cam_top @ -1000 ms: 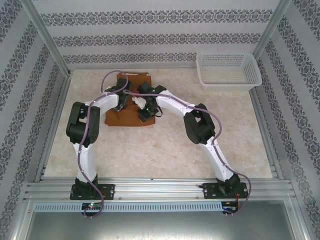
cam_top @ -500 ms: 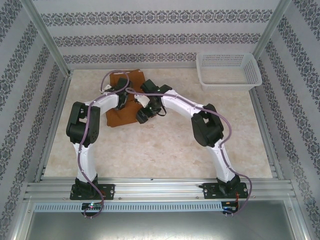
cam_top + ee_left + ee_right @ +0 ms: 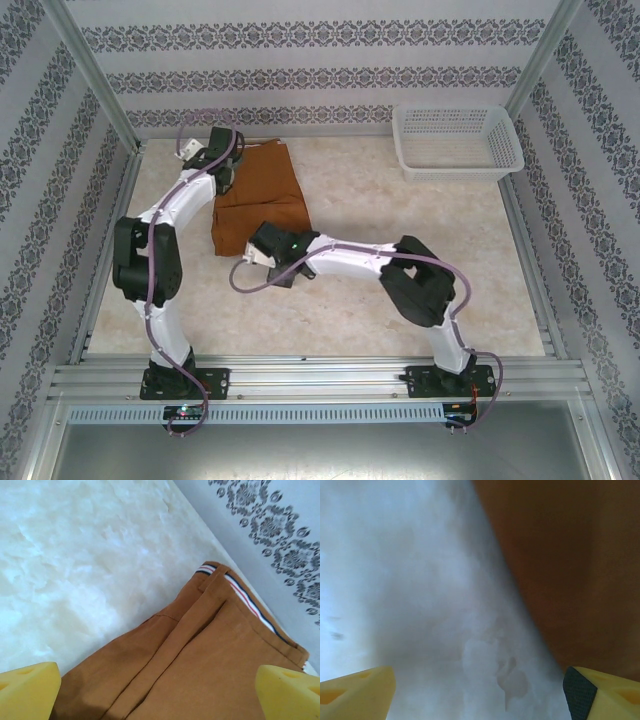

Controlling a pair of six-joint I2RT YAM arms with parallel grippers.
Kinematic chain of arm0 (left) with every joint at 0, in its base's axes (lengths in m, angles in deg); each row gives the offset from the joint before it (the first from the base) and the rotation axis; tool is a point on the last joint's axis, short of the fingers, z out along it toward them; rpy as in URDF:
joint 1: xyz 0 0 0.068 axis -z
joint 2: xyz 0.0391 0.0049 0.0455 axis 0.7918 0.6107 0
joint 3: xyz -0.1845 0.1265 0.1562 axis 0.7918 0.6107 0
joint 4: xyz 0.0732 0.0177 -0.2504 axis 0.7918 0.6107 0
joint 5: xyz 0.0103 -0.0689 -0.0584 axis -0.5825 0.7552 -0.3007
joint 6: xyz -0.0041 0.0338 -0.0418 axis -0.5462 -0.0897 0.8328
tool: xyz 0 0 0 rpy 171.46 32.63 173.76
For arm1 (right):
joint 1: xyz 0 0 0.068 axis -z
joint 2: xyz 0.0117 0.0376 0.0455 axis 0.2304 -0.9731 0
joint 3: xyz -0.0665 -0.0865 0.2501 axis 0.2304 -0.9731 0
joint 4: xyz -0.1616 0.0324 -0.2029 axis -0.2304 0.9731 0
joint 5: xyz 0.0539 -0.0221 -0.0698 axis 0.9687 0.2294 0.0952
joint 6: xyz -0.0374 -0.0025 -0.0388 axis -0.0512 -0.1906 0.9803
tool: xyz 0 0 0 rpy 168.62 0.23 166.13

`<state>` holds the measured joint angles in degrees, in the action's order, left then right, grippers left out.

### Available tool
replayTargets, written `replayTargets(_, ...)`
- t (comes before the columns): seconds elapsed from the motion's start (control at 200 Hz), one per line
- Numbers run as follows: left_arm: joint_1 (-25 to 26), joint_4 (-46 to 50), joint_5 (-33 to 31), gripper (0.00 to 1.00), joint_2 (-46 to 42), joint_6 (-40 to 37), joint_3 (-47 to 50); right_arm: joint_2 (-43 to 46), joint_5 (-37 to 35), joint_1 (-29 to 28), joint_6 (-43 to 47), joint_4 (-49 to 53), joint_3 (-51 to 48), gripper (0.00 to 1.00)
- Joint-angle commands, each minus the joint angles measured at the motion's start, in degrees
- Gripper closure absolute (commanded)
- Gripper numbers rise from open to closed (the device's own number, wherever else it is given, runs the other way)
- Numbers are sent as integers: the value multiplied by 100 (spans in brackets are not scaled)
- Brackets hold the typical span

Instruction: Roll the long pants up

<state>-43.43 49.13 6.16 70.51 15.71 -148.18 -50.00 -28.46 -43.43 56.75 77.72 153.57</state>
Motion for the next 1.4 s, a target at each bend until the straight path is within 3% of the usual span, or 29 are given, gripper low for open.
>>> replayTargets(0.0, -47, 194, -39, 0, -134, -131, 278, -250, -1102, 38, 767, -1191, -155, 11)
replayTargets(0.315, -61, 89, 149, 0, -48, -58, 418, -968, -1566, 329, 1901, -2605, 207, 6)
replayTargets(0.48, -108, 105, 175, 0, -30, -166, 350, -1291, -1178, 709, 1632, -2547, 749, 8)
replayTargets(0.57, -176, 144, 236, 0, -30, -221, 275, -1401, -784, 863, 1416, -2228, 1001, 28)
replayTargets(0.689, -284, 194, 313, 0, -117, -260, 233, -1394, -195, 1020, 949, -1377, 1423, 76)
replayTargets(0.729, -308, 194, 334, 0, -185, -253, 250, -1344, -1, 1052, 828, -1168, 1475, 100)
replayTargets(0.909, -370, 22, 437, 0, -505, -314, 275, -824, 298, 1037, 456, -433, 1463, 100)
replayTargets(1.079, -392, 170, 653, 0, -230, -444, -221, -5, 207, 810, 185, 96, 1047, 100)
replayTargets(1.234, -396, 253, 1005, 0, -91, -356, -424, 826, 29, 332, -89, 890, 693, 100)
replayTargets(1.394, -396, 55, 1181, 0, -353, -253, -73, 1225, 139, -264, -432, 2412, 960, 100)
